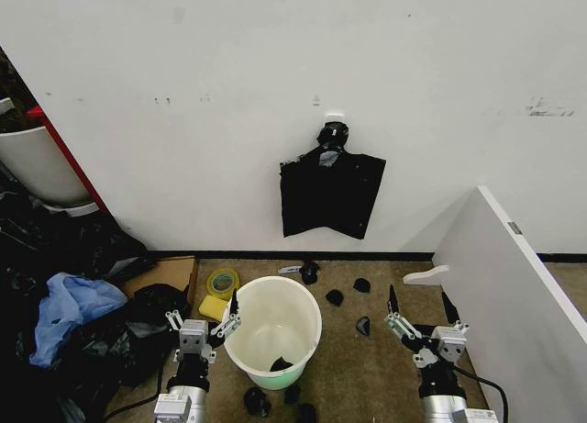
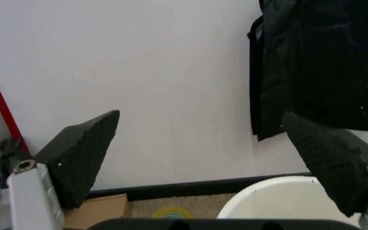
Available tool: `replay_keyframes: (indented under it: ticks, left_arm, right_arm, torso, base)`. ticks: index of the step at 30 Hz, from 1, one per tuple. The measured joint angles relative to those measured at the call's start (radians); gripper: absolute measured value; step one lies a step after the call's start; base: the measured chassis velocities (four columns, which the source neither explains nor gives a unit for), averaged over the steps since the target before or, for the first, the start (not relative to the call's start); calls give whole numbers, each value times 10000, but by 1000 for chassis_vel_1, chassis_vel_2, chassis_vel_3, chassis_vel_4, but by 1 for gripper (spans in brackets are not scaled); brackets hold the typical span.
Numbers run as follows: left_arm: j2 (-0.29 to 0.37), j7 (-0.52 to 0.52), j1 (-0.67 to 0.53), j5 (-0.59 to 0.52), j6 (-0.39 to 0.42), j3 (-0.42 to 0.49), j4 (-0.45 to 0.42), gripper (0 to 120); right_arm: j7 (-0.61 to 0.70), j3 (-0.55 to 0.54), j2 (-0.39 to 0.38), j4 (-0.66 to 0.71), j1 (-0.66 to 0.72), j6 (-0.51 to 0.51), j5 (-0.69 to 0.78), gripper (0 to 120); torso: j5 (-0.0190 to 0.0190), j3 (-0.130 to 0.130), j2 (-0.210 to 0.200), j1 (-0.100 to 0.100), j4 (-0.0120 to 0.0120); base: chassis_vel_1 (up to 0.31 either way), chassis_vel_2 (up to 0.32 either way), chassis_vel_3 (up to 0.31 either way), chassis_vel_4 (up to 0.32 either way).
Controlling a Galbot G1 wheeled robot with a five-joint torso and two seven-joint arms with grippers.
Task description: Place the garbage bag over the trash bin.
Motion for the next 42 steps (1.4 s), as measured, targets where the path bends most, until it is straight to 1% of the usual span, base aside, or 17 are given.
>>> replay_keyframes:
  ticks: [3, 6, 12, 15, 16, 19, 21, 23, 24, 25, 26, 29, 31, 36, 37, 38, 42]
  left_arm:
    - [-27, -69, -28, -15, -252, -5, 75, 100]
    - [-29, -105, -1, -38, -553, -51, 76, 100]
    - [68, -73, -17, -110, -610, -139, 115, 100]
    - [144, -52, -7, -187, -619, -181, 190, 100]
    - [144, -52, -7, -187, -619, -181, 190, 100]
    - [182, -44, 87, -188, -684, -193, 265, 100]
    - [306, -25, -32, -228, -652, -117, 323, 100]
    - [382, -4, -129, -272, -614, -77, 367, 100]
    - [416, 8, -164, -304, -595, -83, 401, 100]
    - [416, 12, -135, -337, -590, -114, 415, 100]
    - [411, 18, -93, -357, -591, -151, 414, 100]
    - [336, 17, 119, -371, -644, -328, 372, 100]
    - [315, 17, 153, -367, -657, -364, 349, 100]
    - [82, 10, 343, -261, -678, -509, 155, 100]
    - [52, 11, 366, -229, -678, -510, 152, 100]
    - [52, 11, 366, -229, -678, -510, 152, 100]
    - [-87, 11, 508, -104, -691, -513, 111, 100]
  right_arm:
    - [6, -8, -76, -80, 130, -81, 90, 100]
    - [18, -108, -201, -91, 342, -373, 489, 100]
    - [-17, -278, -553, -351, 972, -790, 1012, 100]
    - [-220, -491, -848, -629, 1755, -1107, 1847, 100]
    - [-220, -491, -848, -629, 1755, -1107, 1847, 100]
    - [-705, -784, -1270, -1109, 2821, -1228, 2904, 100]
    - [-1046, -781, -1485, -1463, 3303, -1243, 3235, 100]
    - [-1234, -745, -1592, -1669, 3501, -1243, 3323, 100]
    - [-1447, -747, -1732, -1895, 3732, -1243, 3459, 100]
    - [-1662, -811, -1888, -2142, 4040, -1243, 3666, 100]
    - [-1784, -883, -1986, -2295, 4244, -1244, 3816, 100]
    - [-2312, -1335, -2380, -2964, 5250, -1350, 4811, 100]
    - [-2387, -1447, -2452, -3124, 5493, -1380, 5049, 100]
    - [-2796, -2258, -2790, -4604, 7753, -1598, 6761, 100]
    - [-2832, -2360, -2818, -4804, 8034, -1627, 6938, 100]
    - [-2832, -2360, -2818, -4804, 8034, -1627, 6938, 100]
    - [-3187, -2810, -2894, -5870, 9339, -1736, 7544, 100]
  torso:
    - [0, 0, 0, 0, 0]
    - [0, 0, 0, 0, 0]
    - [0, 0, 0, 0, 1]
    - [0, 0, 0, 0, -3]
    - [0, 0, 0, 0, -3]
    - [2, 1, 0, 0, 5]
    - [1, 1, 0, 1, 5]
    - [2, 1, 0, 1, 2]
    - [-1, 1, 0, 1, -9]
    - [-3, 1, 0, 1, -4]
    - [1, 1, 0, 1, -5]
    - [1, 1, 0, 1, 2]
    - [1, 1, 0, 1, 2]
    - [0, 1, 0, 1, 1]
    - [0, 2, -1, 1, 2]
    - [0, 2, -1, 1, 2]
    - [0, 2, -1, 1, 0]
  base:
    - [0, 0, 0, 0]
    - [0, 0, 0, 0]
    - [0, 0, 0, 0]
    - [0, 0, 0, 0]
    - [0, 0, 0, 0]
    - [0, 0, 0, 0]
    - [0, 0, 0, 0]
    - [0, 0, 0, 0]
    - [0, 0, 0, 0]
    - [0, 0, 0, 0]
    - [0, 0, 0, 0]
    - [0, 0, 0, 0]
    - [0, 0, 0, 0]
    - [0, 0, 0, 0]
    - [0, 0, 0, 0]
    - [0, 0, 0, 0]
    - [0, 0, 0, 0]
